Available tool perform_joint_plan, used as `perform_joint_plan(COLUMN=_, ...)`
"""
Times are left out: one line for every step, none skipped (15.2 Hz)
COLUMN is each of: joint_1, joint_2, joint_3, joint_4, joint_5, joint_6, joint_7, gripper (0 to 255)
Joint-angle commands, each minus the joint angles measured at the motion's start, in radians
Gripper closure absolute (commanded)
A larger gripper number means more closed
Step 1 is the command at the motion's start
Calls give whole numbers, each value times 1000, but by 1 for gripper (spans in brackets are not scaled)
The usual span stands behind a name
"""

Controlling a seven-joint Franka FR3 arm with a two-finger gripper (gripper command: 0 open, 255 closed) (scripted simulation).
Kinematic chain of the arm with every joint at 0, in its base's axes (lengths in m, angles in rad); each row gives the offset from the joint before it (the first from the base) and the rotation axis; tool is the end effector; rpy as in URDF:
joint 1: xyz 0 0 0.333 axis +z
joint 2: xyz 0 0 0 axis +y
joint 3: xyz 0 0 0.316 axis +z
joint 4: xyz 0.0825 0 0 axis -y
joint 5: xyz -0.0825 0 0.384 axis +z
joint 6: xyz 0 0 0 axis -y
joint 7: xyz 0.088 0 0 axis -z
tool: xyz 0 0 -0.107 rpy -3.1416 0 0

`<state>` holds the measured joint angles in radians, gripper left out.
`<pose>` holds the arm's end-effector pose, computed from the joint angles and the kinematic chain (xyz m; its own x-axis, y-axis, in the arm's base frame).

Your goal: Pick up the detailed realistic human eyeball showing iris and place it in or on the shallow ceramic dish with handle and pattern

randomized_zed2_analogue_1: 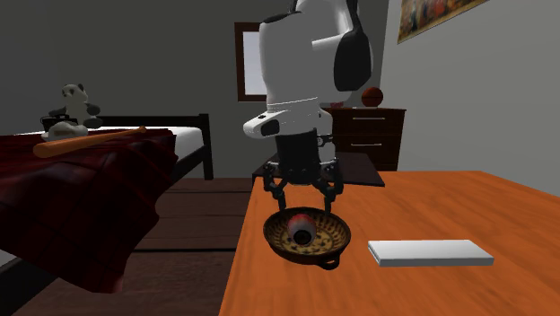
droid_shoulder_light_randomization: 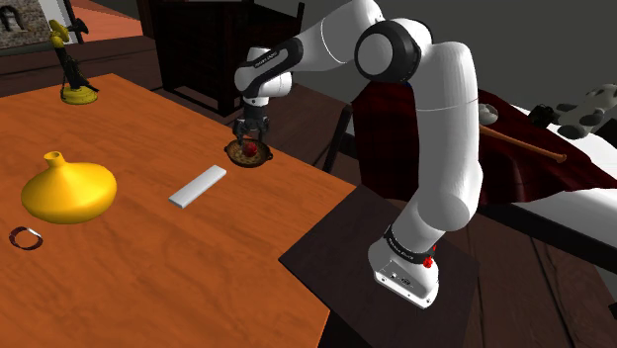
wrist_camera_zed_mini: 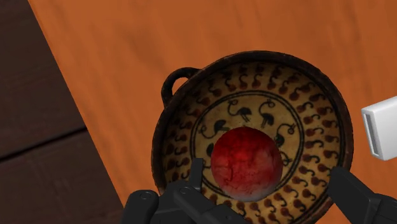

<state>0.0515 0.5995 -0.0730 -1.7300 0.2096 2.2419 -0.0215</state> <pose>0.6607 -0.0040 0.2299 0.9887 -0.1208 -0.0883 -0.1304 -0.9850 -0.1127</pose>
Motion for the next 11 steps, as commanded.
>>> perform_joint_plan(joint_1=-1, joint_2=-19, joint_3=-3, joint_4=6, joint_5=-4, joint_6=-25, joint_7=2, gripper=0)
perform_joint_plan(joint_1=-2, joint_2=-36, joint_3=-6, joint_4=14, joint_5=-8, joint_6=-51, joint_7=5, gripper=0)
perform_joint_plan(joint_1=-3, joint_2=-53, joint_3=-8, joint_4=24, joint_5=-12, joint_6=-77, joint_7=7, gripper=0)
perform_joint_plan(joint_1=-4, joint_2=-66, joint_3=-10, joint_4=32, joint_5=-14, joint_6=-98, joint_7=9, gripper=0)
perform_joint_plan(joint_1=-4, joint_2=-66, joint_3=-10, joint_4=32, joint_5=-14, joint_6=-98, joint_7=9, gripper=0)
perform_joint_plan(joint_1=-4, joint_2=-66, joint_3=-10, joint_4=32, joint_5=-14, joint_6=-98, joint_7=9, gripper=0)
perform_joint_plan(joint_1=-4, joint_2=-66, joint_3=-10, joint_4=32, joint_5=-14, joint_6=-98, joint_7=9, gripper=0)
perform_joint_plan(joint_1=-4, joint_2=-66, joint_3=-10, joint_4=32, joint_5=-14, joint_6=-98, joint_7=9, gripper=0)
perform_joint_plan(joint_1=-4, joint_2=-66, joint_3=-10, joint_4=32, joint_5=-14, joint_6=-98, joint_7=9, gripper=0)
perform_joint_plan(joint_1=-4, joint_2=-66, joint_3=-10, joint_4=32, joint_5=-14, joint_6=-98, joint_7=9, gripper=0)
perform_joint_plan(joint_1=-4, joint_2=-66, joint_3=-10, joint_4=32, joint_5=-14, joint_6=-98, joint_7=9, gripper=0)
